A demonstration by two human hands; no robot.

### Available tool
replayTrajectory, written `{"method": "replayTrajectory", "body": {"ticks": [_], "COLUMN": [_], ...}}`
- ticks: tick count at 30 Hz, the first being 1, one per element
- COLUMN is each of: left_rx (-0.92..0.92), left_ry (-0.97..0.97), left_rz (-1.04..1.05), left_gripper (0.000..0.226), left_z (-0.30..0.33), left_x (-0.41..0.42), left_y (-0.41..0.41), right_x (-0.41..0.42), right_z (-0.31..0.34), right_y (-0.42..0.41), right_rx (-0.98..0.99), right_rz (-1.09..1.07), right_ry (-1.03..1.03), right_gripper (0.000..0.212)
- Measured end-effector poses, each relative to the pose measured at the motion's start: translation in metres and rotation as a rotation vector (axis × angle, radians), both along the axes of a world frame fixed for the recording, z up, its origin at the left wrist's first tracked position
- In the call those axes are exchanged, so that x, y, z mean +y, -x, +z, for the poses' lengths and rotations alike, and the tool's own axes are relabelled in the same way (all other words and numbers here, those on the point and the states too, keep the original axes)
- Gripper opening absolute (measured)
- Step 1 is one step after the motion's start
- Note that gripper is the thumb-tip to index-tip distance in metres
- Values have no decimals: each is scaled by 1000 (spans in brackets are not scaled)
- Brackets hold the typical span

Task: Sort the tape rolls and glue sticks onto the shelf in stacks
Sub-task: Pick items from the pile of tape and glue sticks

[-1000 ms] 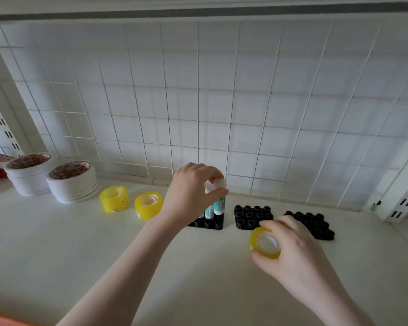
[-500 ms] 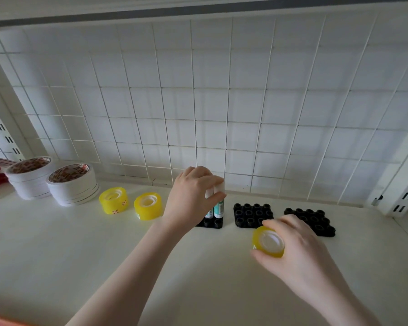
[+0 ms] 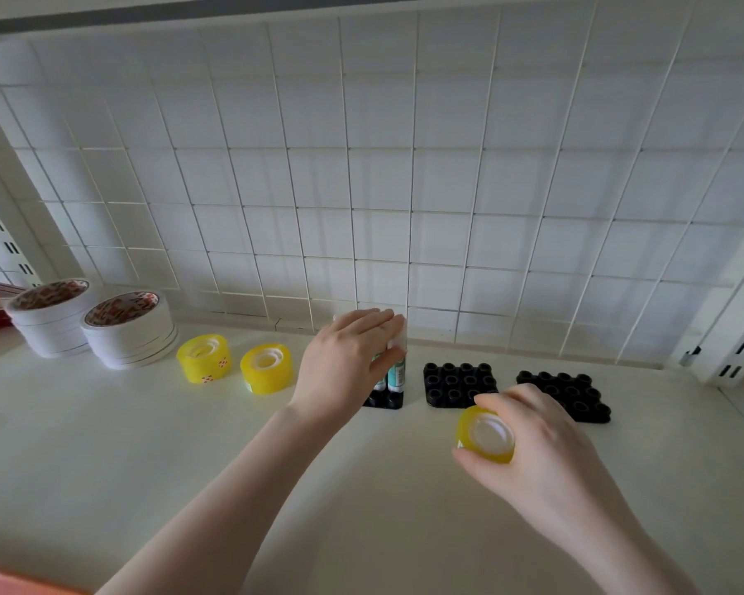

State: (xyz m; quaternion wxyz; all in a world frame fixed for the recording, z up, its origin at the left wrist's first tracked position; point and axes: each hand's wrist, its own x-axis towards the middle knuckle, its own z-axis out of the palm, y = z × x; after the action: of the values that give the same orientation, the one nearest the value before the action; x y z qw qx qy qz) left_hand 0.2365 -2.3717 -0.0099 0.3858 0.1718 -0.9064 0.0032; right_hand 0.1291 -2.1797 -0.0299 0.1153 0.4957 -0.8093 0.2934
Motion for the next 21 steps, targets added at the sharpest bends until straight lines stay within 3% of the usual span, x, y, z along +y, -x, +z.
{"method": "replayTrajectory", "body": {"ticks": [12, 21], "left_rx": [-117, 11], "left_ry": [-86, -4], "left_rz": [9, 156], "left_gripper": [40, 31], "left_z": [15, 22], "left_x": [7, 4], "left_y": [-8, -75], "right_x": [4, -13], "right_z": [14, 40], "right_y": [-4, -36], "right_rx": [31, 47], "right_rz": [1, 120], "right_ry": [68, 64], "right_gripper": [54, 49]}}
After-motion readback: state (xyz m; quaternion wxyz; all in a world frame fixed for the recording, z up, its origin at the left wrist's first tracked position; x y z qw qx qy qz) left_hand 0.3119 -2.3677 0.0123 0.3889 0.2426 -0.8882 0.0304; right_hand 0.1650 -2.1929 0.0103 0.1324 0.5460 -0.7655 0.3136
